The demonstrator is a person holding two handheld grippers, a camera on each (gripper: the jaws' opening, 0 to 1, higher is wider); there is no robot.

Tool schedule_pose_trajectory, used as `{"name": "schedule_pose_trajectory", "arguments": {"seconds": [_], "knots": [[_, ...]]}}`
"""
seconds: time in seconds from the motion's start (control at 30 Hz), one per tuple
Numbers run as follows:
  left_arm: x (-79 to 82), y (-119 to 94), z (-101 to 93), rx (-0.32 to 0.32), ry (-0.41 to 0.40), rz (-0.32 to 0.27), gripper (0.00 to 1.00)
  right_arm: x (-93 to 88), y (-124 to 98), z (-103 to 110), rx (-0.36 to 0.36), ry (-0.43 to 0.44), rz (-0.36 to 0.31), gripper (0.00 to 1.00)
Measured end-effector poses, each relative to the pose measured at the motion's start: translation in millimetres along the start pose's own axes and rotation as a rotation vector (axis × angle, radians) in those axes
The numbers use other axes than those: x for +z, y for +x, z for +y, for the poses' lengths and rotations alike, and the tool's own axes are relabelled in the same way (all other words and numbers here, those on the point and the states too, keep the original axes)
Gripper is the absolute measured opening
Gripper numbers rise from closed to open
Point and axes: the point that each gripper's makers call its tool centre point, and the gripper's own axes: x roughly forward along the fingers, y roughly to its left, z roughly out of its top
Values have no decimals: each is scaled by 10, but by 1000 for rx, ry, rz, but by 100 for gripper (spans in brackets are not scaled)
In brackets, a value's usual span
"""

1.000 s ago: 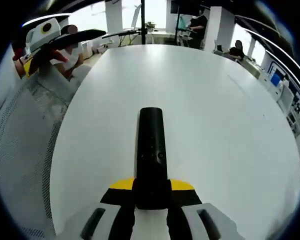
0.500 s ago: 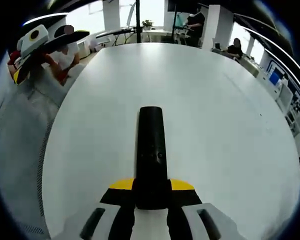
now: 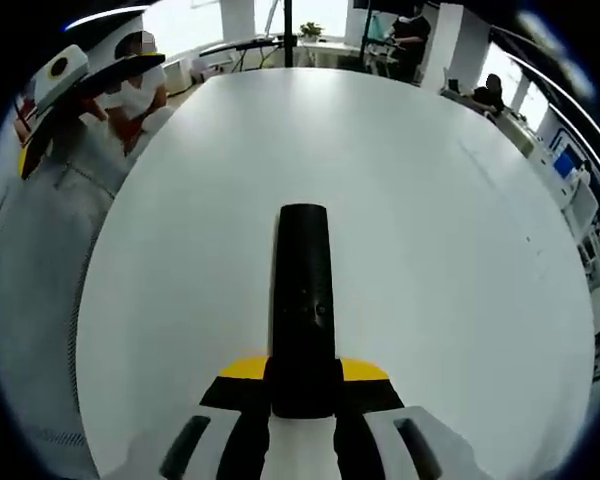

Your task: Press the specified remote control buttons in sequence, fully releasing each button before pressing the next.

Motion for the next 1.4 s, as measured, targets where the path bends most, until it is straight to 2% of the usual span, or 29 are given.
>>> {"name": "schedule_pose_trajectory", "arguments": {"seconds": [0.27, 0.3, 0.33, 0.37, 0.43, 0.5, 0.53, 0.6, 0.7, 0.73, 0.83, 0.93, 1.0, 1.07, 1.13, 1.33, 1.4], "knots": [[-5, -1, 27, 12, -2, 2, 100, -4, 2, -117, -6, 12, 12, 22], [-6, -2, 33, 14, -1, 3, 100, -3, 0, -103, -4, -13, 9, 22], [-6, -3, 43, 19, 0, 3, 100, -10, -7, -107, -5, 5, -3, 22], [-6, -4, 47, 20, 0, 3, 100, 1, -4, -107, -13, 65, -23, 22], [-6, -4, 52, 22, -6, 3, 100, 14, -2, -118, -29, 81, -52, 22], [-14, -9, 67, 29, -11, 8, 100, 53, -6, -113, -37, 181, -111, 23], [-17, -13, 84, 37, -11, 11, 100, 81, -14, -130, -43, 279, -168, 24], [-28, -20, 106, 46, -17, 20, 100, 70, -54, -139, -36, 395, -231, 27], [-38, -27, 125, 55, -24, 24, 100, 43, -126, -211, -89, 469, -301, 39], [-44, -28, 131, 59, -27, 27, 100, 74, -181, -204, -94, 519, -357, 43], [-58, -35, 153, 68, -39, 36, 100, 199, -368, -217, -127, 601, -525, 61], [-55, -38, 156, 71, -51, 34, 100, 267, -658, -215, -204, 674, -683, 86], [-52, -40, 160, 75, -53, 35, 100, 260, -830, -152, -265, 694, -727, 99], [-59, -43, 163, 78, -52, 40, 100, 274, -1008, -26, -301, 700, -778, 99], [-68, -45, 170, 82, -52, 45, 100, 252, -1112, 98, -325, 696, -788, 99], [-62, -52, 153, 74, -69, 42, 100, 114, -1576, 378, -494, 719, -870, 99], [-55, -57, 163, 81, -67, 38, 100, 44, -1643, 483, -522, 718, -857, 99]]}}
